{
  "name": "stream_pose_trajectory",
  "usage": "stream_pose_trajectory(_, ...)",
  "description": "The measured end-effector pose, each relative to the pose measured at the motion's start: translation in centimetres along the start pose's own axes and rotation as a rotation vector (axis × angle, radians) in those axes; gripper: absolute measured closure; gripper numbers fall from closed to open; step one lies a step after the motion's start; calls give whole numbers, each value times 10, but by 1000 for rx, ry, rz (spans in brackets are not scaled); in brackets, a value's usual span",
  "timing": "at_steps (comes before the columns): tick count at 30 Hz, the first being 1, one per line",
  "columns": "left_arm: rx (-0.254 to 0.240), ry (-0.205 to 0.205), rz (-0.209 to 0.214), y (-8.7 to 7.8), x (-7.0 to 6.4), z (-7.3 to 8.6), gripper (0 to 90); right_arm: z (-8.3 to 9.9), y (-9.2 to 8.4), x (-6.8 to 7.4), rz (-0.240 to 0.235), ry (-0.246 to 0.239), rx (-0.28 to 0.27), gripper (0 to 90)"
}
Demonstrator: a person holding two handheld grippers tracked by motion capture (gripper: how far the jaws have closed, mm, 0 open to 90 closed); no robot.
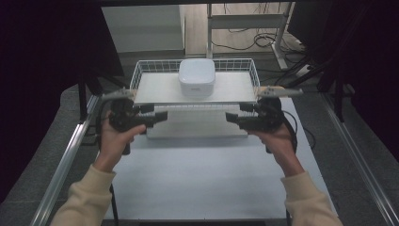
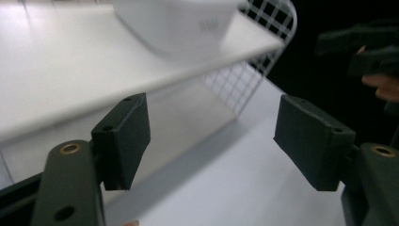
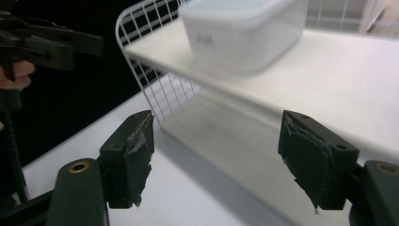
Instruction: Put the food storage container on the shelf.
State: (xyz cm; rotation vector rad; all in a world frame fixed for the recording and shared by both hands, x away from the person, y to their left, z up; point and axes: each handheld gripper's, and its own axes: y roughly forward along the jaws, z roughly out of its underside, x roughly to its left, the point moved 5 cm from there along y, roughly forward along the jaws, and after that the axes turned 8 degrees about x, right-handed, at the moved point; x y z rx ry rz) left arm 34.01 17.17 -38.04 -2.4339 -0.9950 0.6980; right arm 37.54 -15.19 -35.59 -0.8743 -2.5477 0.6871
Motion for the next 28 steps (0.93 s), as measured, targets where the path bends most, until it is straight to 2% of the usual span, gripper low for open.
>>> stream_pose_trajectory(6, 39, 1, 32, -4, -5, 52, 242, 55, -14, 9, 27, -8, -18, 261)
stream_pose_trajectory(7, 49, -1, 24, -3, -4, 62, 238, 73, -17, 8, 38, -4, -18, 261)
stream_pose_trajectory(9, 70, 3, 4, -2, -2, 76, 237, 79, -17, 8, 39, -3, -13, 261)
stream_pose_trajectory(12, 109, 3, -27, 6, 1, 98, 233, 104, -13, 5, 64, 0, 15, 260)
stream_pose_trajectory(14, 136, 1, -35, 13, 3, 110, 229, 122, -7, 1, 72, 28, 35, 261)
stream_pose_trajectory(15, 146, -1, -38, 16, 3, 114, 229, 131, -3, 0, 69, 40, 68, 260)
stream_pose_trajectory(16, 156, 0, -43, 19, 3, 117, 226, 143, 3, -2, 87, 37, 101, 260)
stream_pose_trajectory(19, 171, 19, -57, 23, 0, 121, 224, 146, 5, -1, 84, 36, 110, 259)
stream_pose_trajectory(23, 158, 32, -58, 22, -2, 120, 222, 140, 4, 3, 98, 6, 91, 257)
stream_pose_trajectory(28, 141, 3, -69, 18, 4, 120, 214, 142, 5, 0, 103, 1, 82, 246)
